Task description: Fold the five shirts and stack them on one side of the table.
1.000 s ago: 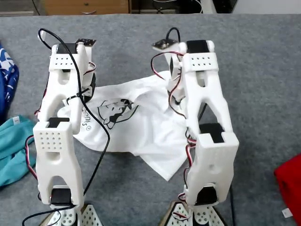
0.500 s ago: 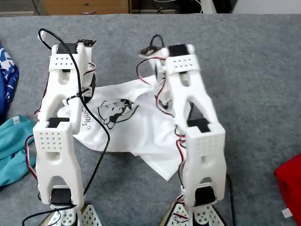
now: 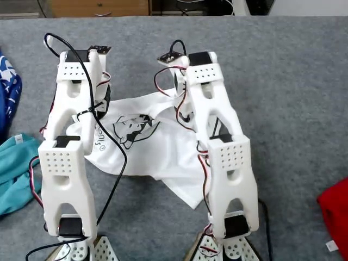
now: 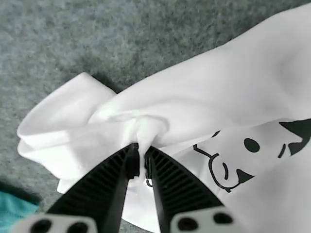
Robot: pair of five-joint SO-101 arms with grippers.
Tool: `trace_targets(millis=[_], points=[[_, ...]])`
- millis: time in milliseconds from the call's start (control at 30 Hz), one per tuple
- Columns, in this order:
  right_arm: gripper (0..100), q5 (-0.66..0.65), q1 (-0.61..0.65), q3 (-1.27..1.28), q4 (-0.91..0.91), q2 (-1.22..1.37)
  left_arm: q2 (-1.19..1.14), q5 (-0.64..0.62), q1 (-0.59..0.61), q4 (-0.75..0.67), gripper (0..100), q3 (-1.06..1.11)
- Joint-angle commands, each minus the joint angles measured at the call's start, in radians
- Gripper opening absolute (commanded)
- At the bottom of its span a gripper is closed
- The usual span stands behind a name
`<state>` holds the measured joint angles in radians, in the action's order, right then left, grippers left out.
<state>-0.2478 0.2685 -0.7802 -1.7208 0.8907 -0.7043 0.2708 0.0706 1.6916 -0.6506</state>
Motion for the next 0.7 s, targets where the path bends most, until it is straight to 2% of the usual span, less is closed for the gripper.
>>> trace_targets(millis=[0,400,667], points=[[15.8,0.012,-0.005,-0.093,0.009,0.030,0.010,-0.005,0.005,0.009,2,-0.040],[7.2,0.012,-0.027,-0.266,-0.055,0.081,0.010,-0.003,0.008,0.009,2,-0.040],[4.3,0.014,-0.068,-0.289,-0.061,0.079,0.010,-0.003,0.009,0.009,2,-0.040]])
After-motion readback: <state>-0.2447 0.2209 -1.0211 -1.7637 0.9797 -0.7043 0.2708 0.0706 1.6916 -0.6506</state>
